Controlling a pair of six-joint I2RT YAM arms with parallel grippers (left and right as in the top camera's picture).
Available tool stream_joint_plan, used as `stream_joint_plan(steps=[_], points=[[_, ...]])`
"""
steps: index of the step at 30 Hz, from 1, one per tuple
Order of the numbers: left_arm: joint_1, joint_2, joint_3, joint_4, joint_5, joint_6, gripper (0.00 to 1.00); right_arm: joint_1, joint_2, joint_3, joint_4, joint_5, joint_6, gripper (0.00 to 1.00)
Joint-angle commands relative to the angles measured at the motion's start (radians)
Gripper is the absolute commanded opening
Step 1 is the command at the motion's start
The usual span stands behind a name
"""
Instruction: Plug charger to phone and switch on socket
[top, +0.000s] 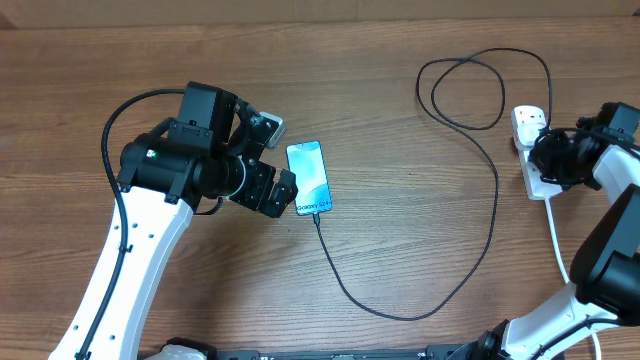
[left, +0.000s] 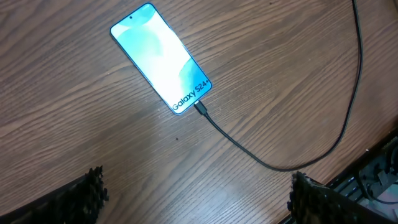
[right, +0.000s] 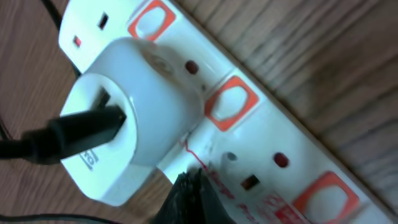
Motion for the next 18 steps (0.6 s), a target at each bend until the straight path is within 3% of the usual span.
stream_joint_plan(steps=[1, 6, 18], points=[[-0.007, -0.001, 0.002, 0.003, 0.014, 0.000, 1.00, -0.022, 0.013, 0.092, -0.042, 0.070, 0.004, 0.04], [-0.007, -0.001, 0.002, 0.006, 0.014, 0.000, 0.99, -0.047, 0.012, 0.171, -0.077, 0.113, 0.004, 0.04], [-0.007, -0.001, 0.002, 0.008, 0.014, 0.000, 0.99, -0.045, 0.042, 0.177, 0.018, 0.109, 0.004, 0.04]])
